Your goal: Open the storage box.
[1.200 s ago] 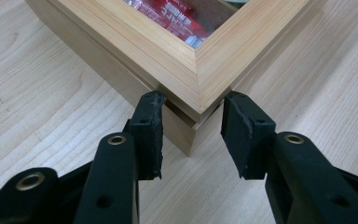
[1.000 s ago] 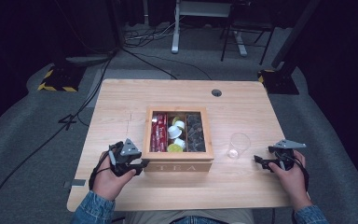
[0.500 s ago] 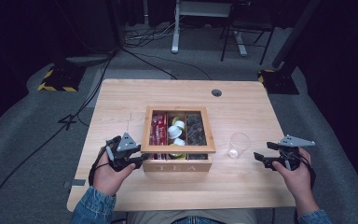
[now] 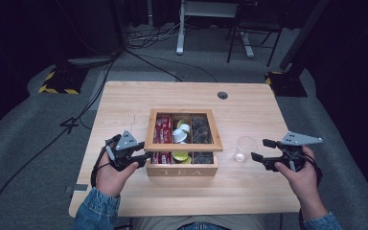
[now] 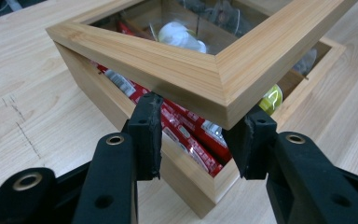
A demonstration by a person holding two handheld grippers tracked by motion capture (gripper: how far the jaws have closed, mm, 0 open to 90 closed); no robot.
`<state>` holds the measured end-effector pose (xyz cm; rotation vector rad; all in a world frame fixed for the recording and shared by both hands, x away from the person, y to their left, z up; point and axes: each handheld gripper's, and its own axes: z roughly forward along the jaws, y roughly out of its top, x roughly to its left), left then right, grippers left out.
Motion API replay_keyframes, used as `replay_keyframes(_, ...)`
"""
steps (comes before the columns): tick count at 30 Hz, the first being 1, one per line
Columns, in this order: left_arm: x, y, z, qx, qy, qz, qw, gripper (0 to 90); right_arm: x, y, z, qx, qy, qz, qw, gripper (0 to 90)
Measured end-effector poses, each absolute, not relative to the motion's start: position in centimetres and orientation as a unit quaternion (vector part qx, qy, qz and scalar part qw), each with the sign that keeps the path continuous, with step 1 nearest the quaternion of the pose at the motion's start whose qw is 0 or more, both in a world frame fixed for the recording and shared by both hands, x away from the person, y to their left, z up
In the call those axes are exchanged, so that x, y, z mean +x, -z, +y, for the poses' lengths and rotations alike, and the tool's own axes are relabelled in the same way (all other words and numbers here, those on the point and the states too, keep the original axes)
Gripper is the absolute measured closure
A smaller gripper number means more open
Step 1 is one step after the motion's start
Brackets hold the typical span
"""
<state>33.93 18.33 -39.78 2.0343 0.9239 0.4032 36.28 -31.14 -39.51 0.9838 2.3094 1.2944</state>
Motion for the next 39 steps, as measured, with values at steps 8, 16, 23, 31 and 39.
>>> replay_keyframes(8,34.3,39.2,18.3,0.805,-0.164,0.381,0.424,55.4,36.8,38.3,-26.9,0.294,-0.458,0.826,0.148,22.0)
replay_keyframes(16,34.7,38.9,18.3,0.801,-0.162,0.387,0.428,55.4,37.4,37.9,-22.9,0.255,-0.452,0.841,0.151,22.8)
replay_keyframes(23,35.0,39.0,18.2,0.800,-0.165,0.389,0.427,54.6,37.9,37.9,-20.9,0.238,-0.448,0.848,0.152,22.9)
replay_keyframes(31,35.1,38.9,18.2,0.797,-0.166,0.391,0.430,54.6,38.6,38.1,-19.9,0.242,-0.450,0.841,0.180,30.8)
replay_keyframes(39,35.1,38.9,18.4,0.785,-0.194,0.384,0.445,51.2,38.6,37.4,-19.7,0.222,-0.449,0.839,0.211,31.6)
